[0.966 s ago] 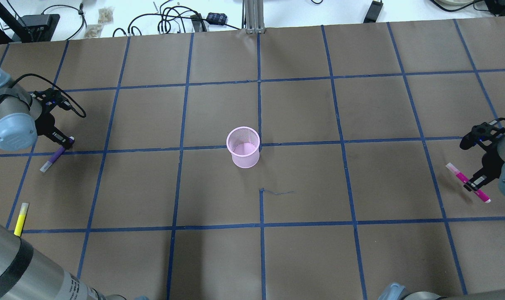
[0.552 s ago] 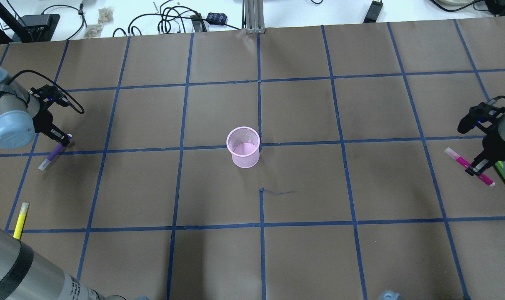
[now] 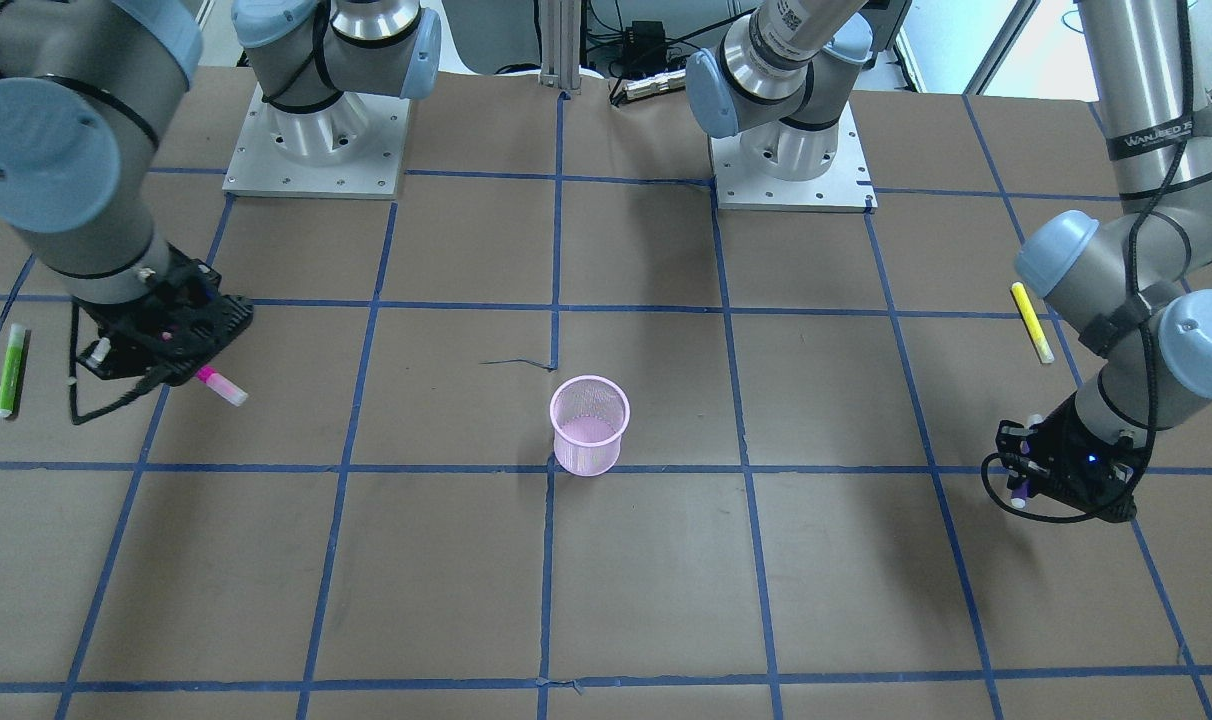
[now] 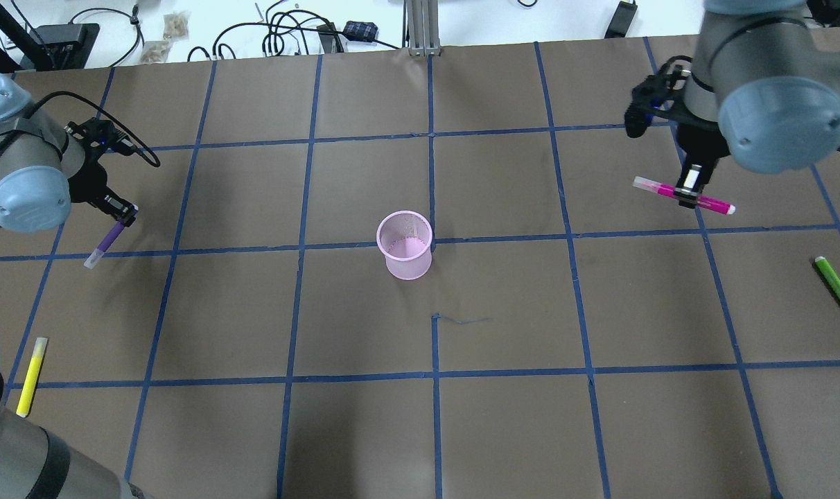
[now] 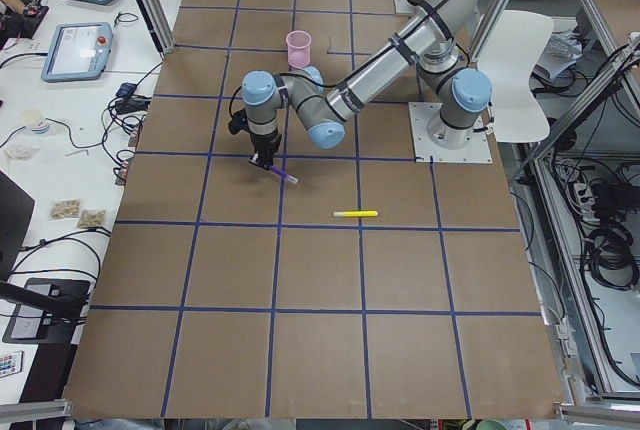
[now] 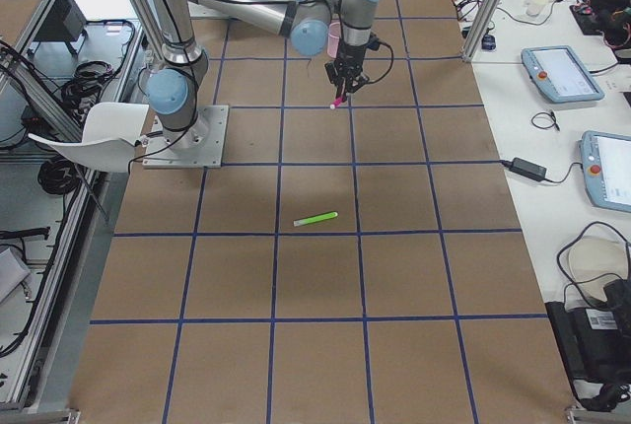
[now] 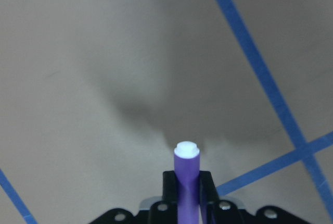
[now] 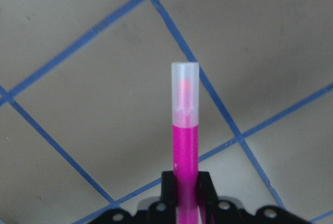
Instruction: Insert purple and pink pens into pink cup
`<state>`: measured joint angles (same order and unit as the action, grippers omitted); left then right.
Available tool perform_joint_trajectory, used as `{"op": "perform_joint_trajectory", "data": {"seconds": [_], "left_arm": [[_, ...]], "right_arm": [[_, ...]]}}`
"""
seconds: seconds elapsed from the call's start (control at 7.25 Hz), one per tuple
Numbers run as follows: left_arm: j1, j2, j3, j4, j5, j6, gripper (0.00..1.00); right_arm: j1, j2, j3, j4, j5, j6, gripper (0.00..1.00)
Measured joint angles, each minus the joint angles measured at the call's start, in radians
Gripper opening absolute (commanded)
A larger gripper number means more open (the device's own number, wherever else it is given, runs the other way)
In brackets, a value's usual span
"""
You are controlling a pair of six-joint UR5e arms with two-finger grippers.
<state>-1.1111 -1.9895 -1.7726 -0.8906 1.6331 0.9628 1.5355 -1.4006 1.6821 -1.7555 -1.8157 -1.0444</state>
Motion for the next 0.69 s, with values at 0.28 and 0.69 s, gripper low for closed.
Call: {"op": "perform_joint_trajectory", "data": {"seconds": [0.28, 0.69], "left_arm": [[-0.027, 0.020, -0.003, -0.017, -0.002, -0.050, 0.00], [-0.081, 0.040, -0.003, -0.025, -0.015, -0.109, 0.00]], "right_arm": [[0.232, 0.096, -0.114, 0.058, -0.070, 0.235, 0.00], [0.492, 0.220, -0.233, 0.134, -0.157, 0.527, 0.00]]}}
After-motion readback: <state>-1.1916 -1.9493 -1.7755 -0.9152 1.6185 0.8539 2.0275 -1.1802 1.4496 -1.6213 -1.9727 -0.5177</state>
